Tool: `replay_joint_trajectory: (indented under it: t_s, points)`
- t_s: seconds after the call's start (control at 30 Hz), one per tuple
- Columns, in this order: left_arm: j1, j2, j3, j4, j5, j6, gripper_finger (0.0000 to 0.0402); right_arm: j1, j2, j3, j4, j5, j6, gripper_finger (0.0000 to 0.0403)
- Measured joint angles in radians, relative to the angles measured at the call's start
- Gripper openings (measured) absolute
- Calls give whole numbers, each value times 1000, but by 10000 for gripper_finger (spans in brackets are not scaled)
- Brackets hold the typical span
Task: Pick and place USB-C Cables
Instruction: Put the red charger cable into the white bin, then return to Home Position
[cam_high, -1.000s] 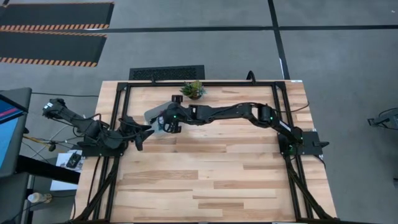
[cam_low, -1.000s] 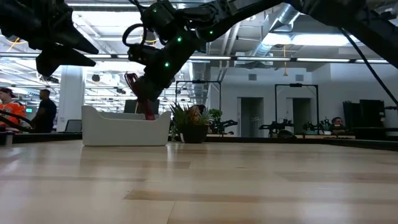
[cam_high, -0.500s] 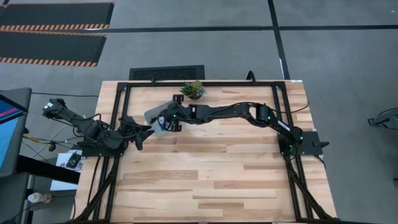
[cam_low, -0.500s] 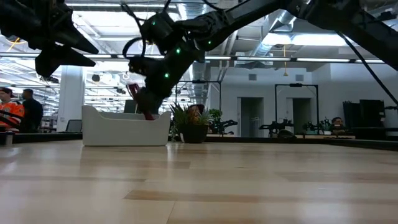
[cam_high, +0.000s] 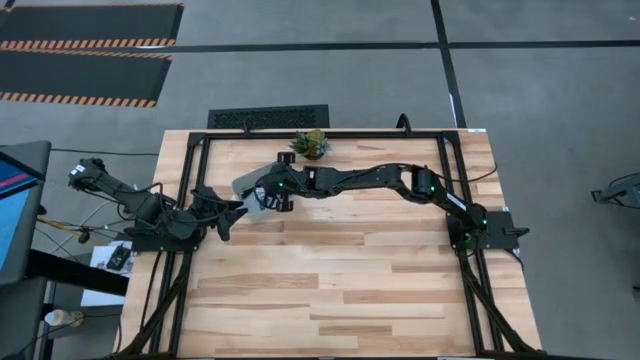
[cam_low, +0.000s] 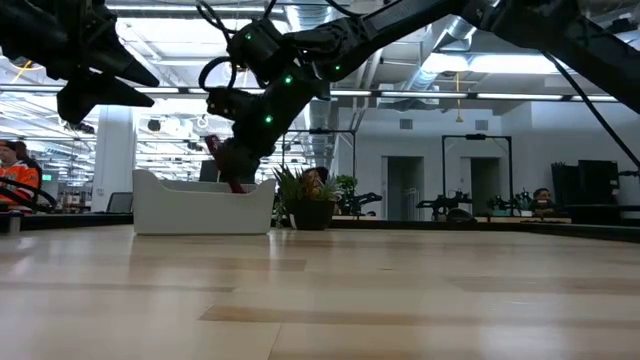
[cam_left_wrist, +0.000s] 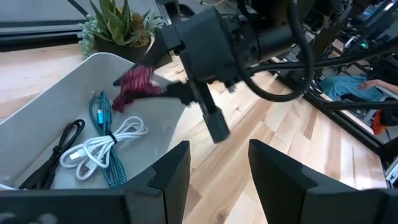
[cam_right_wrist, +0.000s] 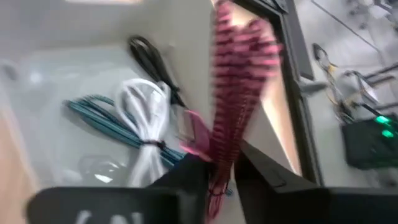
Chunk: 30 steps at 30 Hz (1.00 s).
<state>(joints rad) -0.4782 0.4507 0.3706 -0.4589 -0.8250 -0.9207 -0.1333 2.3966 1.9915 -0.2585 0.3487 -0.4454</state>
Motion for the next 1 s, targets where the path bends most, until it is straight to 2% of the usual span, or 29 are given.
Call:
replay_joint_trajectory:
  t_s: [0.07,0.2,0.3,0.4,0.57,0.63,0.87,1.0]
  points:
    - [0,0,0,0,-2,9,150,3,0,0,13,-36,0,126]
    - [0,0,0,1,-2,29,150,9,0,12,40,-41,2,200]
    - [0,0,0,1,-11,30,150,16,0,66,-11,-37,15,250]
    - [0,0,0,1,-18,48,150,17,0,146,-123,-35,19,280]
    - [0,0,0,42,-61,81,150,17,-38,341,-468,-35,40,296]
    - [0,0,0,95,-71,138,150,17,-89,363,-551,-39,52,296]
    - [0,0,0,349,-75,478,151,-32,-421,234,-678,-143,155,297]
    - [0,-20,0,358,-112,558,151,-74,-653,40,-659,-228,234,297]
